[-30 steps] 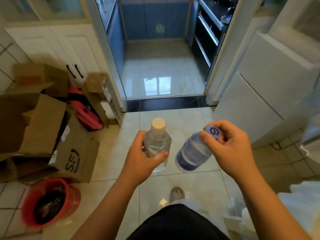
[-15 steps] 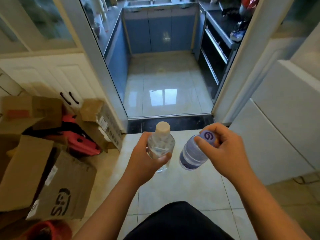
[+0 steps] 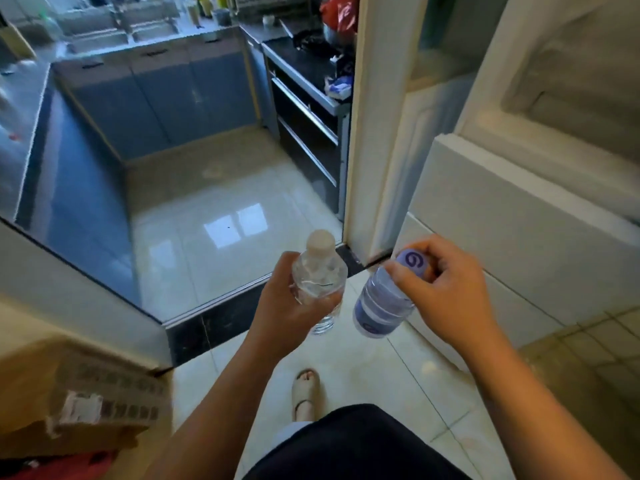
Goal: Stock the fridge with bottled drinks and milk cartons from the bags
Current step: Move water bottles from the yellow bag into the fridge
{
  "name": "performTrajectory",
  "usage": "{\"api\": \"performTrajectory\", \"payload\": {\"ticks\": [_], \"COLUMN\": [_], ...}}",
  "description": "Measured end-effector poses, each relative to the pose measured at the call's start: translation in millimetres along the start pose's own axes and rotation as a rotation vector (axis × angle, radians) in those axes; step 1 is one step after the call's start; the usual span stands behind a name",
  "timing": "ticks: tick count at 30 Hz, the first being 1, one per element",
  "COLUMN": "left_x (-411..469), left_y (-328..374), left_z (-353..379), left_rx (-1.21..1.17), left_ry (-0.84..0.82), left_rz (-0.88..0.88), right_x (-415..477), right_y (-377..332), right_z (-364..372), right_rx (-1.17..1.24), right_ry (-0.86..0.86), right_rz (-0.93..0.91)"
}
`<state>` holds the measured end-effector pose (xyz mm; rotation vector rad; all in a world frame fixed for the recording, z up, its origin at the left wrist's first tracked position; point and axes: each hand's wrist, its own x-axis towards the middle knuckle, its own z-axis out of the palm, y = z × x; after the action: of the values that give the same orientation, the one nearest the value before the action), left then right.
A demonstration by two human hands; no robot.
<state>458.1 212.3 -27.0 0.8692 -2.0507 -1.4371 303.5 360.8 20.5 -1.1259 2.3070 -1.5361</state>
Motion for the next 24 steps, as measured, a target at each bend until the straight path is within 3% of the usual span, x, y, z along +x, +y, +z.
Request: {"api": "performTrajectory", "payload": {"ticks": [14, 24], "left_x": [263.0, 359.0], "left_y": [59.2, 152.1], "left_z": [82.8, 195.9], "left_rx": [-0.052, -0.226], "left_ry": [-0.58, -0.633], "left_rz": [0.263, 0.485], "right_x": [163.7, 259.5], "right_y": [33.4, 51.9], "right_z": [-38.4, -140.2], "right_rx": [-0.142, -0.188], "right_ry": [0.557, 0.83], "right_rz": [0.191, 0.073]}}
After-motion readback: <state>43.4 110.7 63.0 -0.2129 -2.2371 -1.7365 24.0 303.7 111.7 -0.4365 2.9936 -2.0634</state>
